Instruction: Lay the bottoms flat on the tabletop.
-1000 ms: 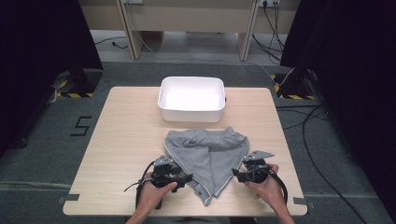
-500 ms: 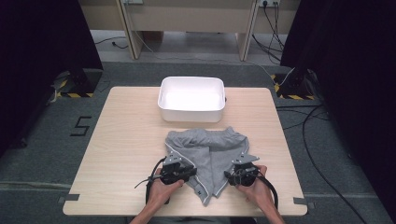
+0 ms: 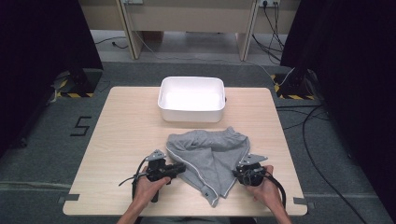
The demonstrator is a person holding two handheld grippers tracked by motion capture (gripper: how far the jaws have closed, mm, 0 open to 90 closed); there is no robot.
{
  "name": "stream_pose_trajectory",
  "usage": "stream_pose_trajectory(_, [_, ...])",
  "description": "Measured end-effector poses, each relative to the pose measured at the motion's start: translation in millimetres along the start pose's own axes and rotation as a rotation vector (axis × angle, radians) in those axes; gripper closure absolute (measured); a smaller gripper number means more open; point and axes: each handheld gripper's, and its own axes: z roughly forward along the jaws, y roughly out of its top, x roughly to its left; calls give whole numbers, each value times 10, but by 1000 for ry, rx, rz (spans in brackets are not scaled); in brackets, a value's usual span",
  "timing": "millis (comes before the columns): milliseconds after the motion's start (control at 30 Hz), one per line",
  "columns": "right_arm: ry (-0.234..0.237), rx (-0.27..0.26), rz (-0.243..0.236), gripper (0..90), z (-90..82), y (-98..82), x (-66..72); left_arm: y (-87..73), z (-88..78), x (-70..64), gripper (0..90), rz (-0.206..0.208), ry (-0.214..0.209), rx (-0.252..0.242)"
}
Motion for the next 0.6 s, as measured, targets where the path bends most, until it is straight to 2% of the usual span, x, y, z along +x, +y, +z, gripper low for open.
stream_pose_trajectory(100, [5, -5, 5, 708, 9, 4, 9, -3, 131, -158, 548, 3, -9, 27])
stream_pose_trajectory(267, [11, -6, 10, 684, 16, 7, 19, 8, 390, -276, 401, 10, 35, 67])
stream_pose_trajectory(367, [14, -8, 5, 682, 21, 11, 28, 68, 489, -281, 393, 9, 65, 54])
stream_pose_trajectory(467, [17, -10, 3, 683, 28, 15, 46, 98, 551, -270, 462, 51, 104, 41])
stream_pose_trajectory(500, [17, -10, 0, 684, 30, 17, 51, 96, 558, -269, 532, 67, 105, 32])
stream_pose_trajectory(567, [18, -9, -5, 690, 31, 21, 55, 88, 551, -255, 707, 65, 88, 10])
stream_pose_trajectory(600, [20, -10, -9, 703, 31, 20, 56, 93, 542, -247, 829, 67, 87, -1])
